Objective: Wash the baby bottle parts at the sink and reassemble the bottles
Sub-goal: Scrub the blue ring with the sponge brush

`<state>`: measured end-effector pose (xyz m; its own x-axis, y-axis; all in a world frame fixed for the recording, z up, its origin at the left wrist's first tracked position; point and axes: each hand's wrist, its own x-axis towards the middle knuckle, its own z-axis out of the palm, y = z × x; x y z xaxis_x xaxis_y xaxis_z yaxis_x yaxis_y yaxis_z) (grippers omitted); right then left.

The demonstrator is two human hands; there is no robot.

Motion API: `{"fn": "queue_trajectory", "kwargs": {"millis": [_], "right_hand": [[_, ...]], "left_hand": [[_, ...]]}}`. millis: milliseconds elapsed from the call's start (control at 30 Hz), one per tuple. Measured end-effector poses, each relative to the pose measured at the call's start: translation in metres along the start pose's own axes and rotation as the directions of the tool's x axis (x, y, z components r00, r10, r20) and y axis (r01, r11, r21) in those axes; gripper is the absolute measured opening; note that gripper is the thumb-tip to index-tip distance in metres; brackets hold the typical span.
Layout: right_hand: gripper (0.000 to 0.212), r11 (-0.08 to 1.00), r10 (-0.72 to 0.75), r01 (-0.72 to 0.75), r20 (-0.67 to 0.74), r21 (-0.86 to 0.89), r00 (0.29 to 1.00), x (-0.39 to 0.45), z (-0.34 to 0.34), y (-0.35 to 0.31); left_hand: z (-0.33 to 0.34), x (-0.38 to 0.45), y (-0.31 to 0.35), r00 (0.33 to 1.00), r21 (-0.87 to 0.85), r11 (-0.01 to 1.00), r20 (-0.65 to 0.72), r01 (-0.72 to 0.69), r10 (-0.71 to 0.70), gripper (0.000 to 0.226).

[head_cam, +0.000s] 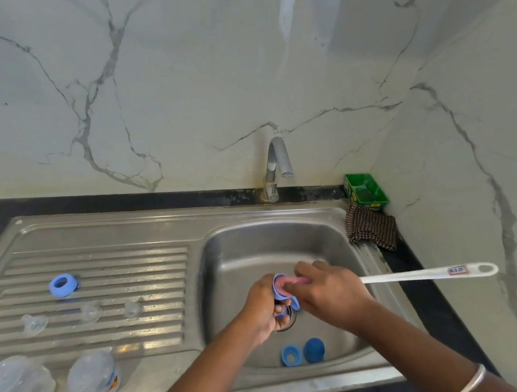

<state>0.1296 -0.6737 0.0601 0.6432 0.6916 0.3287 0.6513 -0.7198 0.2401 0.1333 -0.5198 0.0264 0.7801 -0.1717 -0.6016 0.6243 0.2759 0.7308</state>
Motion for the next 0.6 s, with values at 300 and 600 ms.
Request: {"fn": "queue_trajectory", "kwargs": {"millis": [300, 600], "right_hand": [[0.016, 0.974, 0.213, -0.209, 0.048, -0.085, 0.976, 0.005, 0.007, -0.021], [0.018, 0.114, 0.537, -0.694, 0.544, 0.710, 0.645, 0.006, 0.010, -0.024]], "left_hand": [[0.005, 0.007, 0.001, 0.996, 0.021, 0.996, -0.022, -0.087, 0.087, 0.029], [-0.012, 0.014, -0.013, 0.979, 0.086, 0.982, -0.101, -0.171, 0.179, 0.030]]}}
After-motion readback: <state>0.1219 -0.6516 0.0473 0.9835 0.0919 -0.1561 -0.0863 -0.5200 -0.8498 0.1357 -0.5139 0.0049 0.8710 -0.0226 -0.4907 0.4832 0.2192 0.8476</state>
